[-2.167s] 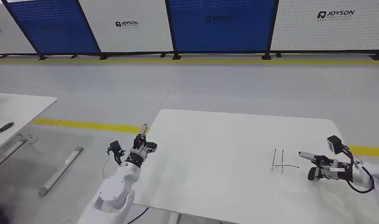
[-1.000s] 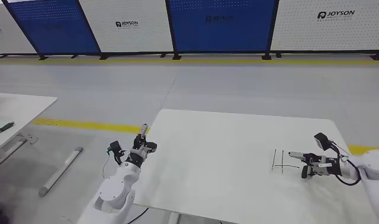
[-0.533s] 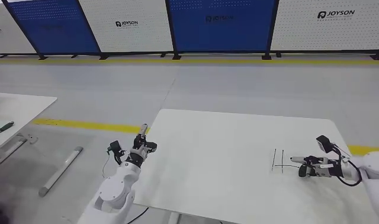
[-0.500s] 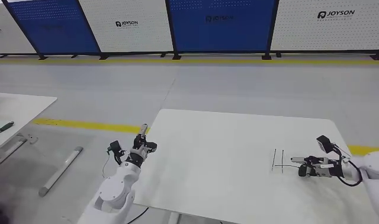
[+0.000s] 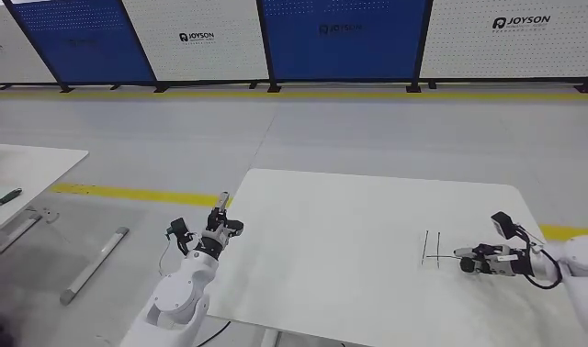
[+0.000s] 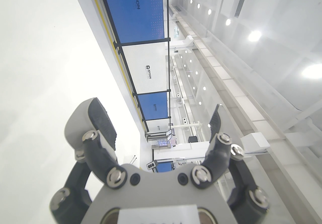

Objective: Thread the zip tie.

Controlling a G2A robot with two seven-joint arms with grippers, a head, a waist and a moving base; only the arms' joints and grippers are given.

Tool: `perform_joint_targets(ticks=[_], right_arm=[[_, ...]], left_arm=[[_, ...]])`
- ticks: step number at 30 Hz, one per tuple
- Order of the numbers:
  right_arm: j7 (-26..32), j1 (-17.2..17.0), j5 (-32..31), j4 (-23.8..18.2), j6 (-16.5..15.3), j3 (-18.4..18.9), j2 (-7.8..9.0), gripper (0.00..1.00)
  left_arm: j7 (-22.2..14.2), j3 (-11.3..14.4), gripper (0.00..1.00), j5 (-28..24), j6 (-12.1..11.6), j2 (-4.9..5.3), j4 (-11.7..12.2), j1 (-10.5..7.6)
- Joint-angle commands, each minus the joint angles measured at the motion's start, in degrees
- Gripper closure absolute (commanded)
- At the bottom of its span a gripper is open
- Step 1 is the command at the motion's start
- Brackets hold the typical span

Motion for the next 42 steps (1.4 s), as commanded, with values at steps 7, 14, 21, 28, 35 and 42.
perform_joint_targets(ticks=[7, 14, 21, 28, 35, 42], right_arm=[[0.04, 0.84, 0.2, 1.6, -0.33, -0.69, -0.16, 0.82], [0.03, 1.4, 0.45, 2.75, -0.58, -1.39, -0.41, 1.0], [0.09, 1.41, 2.94, 3.26, -3.37, -1.16, -0.09, 1.0], [0.09, -0.97, 12.29, 1.22, -8.86, 0.07, 1.99, 1.0], [0.09, -7.23, 24.85, -8.09, -12.1, -1.37, 5.36, 1.0], [0.09, -8.6, 26.88, -10.91, -11.95, -2.8, 6.44, 1.0]], left_arm=[[0.0, 0.0, 0.0, 0.0, 0.0, 0.0, 0.0, 0.0], [0.0, 0.0, 0.0, 0.0, 0.0, 0.0, 0.0, 0.0], [0.0, 0.0, 0.0, 0.0, 0.0, 0.0, 0.0, 0.0], [0.0, 0.0, 0.0, 0.0, 0.0, 0.0, 0.0, 0.0], [0.0, 0.0, 0.0, 0.0, 0.0, 0.0, 0.0, 0.0], [0.0, 0.0, 0.0, 0.0, 0.0, 0.0, 0.0, 0.0]])
